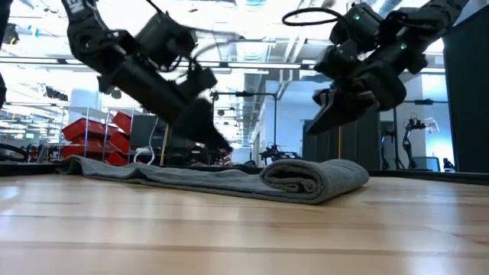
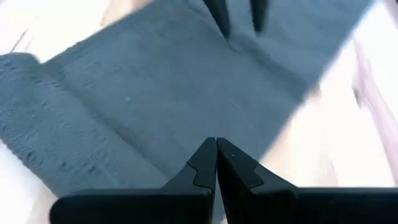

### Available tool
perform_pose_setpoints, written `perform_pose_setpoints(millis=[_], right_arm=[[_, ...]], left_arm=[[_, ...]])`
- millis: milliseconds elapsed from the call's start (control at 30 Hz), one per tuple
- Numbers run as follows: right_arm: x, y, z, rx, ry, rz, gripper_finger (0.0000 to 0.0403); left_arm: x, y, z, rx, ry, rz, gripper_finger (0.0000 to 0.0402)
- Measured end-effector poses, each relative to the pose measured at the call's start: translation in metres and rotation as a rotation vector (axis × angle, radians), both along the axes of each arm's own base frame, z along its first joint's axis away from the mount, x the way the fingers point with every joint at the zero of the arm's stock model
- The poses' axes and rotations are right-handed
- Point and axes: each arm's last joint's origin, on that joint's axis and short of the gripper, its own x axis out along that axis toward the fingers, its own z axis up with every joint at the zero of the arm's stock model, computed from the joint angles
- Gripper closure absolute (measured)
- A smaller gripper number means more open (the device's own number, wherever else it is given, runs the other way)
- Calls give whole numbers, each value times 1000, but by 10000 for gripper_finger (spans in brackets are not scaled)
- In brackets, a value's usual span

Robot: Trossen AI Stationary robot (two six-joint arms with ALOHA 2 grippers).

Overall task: Roll towel
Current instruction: Roll the gray towel

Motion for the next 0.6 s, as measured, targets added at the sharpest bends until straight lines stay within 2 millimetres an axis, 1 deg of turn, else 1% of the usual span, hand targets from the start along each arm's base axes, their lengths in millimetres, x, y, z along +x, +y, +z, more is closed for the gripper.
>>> perform_pose_setpoints(millis=[100, 200, 367, 500, 600], right_arm=[[-3, -4, -2, 56, 84, -61, 403], [-3, -4, -15, 69, 181, -71, 403], [3, -4, -32, 89, 230, -137, 403], [4, -2, -42, 102, 278, -163, 403], [4, -1, -41, 91, 280, -183, 403]], left_arm=[[8, 6, 13, 33, -64, 4, 268], [19, 11, 15, 41, -108, 13, 268], [34, 11, -10, 23, -59, -8, 268], [37, 12, -30, 6, 1, 3, 268], [38, 13, -33, 4, 4, 11, 268]])
